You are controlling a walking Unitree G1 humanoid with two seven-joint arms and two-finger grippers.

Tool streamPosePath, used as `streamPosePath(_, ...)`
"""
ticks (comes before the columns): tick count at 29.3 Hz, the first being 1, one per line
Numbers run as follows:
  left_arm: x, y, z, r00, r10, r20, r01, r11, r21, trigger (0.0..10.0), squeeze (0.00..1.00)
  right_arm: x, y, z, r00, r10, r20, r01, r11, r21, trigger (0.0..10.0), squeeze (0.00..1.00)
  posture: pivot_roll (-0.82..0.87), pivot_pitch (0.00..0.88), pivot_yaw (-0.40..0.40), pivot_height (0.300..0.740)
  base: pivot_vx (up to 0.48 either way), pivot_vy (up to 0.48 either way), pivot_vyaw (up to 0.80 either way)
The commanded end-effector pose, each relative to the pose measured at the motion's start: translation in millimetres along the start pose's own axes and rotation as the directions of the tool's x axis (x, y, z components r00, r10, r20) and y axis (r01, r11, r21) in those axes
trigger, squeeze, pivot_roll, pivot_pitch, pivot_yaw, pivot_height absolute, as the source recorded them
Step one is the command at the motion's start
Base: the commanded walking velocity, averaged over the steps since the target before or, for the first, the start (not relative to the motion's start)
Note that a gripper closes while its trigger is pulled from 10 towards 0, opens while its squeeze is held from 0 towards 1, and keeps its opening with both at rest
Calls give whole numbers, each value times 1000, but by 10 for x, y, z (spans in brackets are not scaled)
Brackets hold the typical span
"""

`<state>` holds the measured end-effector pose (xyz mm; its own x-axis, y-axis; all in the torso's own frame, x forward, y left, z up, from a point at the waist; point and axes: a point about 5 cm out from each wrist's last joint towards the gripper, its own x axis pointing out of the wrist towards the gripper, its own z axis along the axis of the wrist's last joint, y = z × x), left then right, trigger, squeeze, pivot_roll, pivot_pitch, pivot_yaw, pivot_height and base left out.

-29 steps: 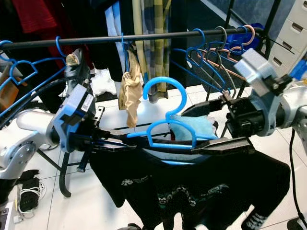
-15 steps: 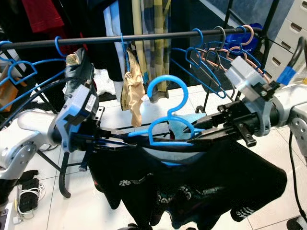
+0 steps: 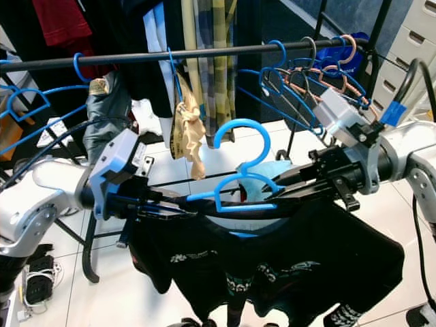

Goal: Hang hanger

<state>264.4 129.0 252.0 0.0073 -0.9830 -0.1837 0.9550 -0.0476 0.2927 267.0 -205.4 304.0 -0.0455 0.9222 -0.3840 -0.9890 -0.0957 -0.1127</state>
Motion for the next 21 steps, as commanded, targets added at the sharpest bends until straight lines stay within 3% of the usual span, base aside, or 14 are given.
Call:
streamPosePath(1,72,-43,84,997,-57,44,55,997,47,0,0,20,-25,-16,1000,-8,-21,8,1000,0,10000,0,-123,105,37,740,0,0,0)
streamPosePath(2,70,-41,86,998,-56,43,54,997,47,0,0,22,-30,-3,1000,-8,-12,8,1000,2,10000,1000,-122,105,37,740,0,0,0)
streamPosePath(14,78,-30,85,998,-55,41,52,997,51,0,0,0,-20,19,999,1,-49,-2,1000,-21,10000,1000,-126,106,40,740,0,0,0)
streamPosePath(15,78,-30,84,998,-55,40,53,997,51,0,0,-6,-21,17,998,-2,-60,1,1000,-25,10000,224,-125,107,40,740,0,0,0)
streamPosePath(17,78,-30,82,998,-55,39,53,997,51,0,0,-11,-22,16,998,-5,-67,3,1000,-28,10000,224,-125,107,40,740,0,0,0)
streamPosePath(18,79,-31,80,998,-56,37,54,997,51,0,0,-34,-29,51,998,-11,-59,9,999,-36,10000,0,-124,107,40,740,0,0,0)
streamPosePath(21,80,-32,76,998,-57,34,56,997,51,0,0,-71,-36,124,999,-15,-34,14,999,-50,10000,0,-124,106,40,740,0,0,0)
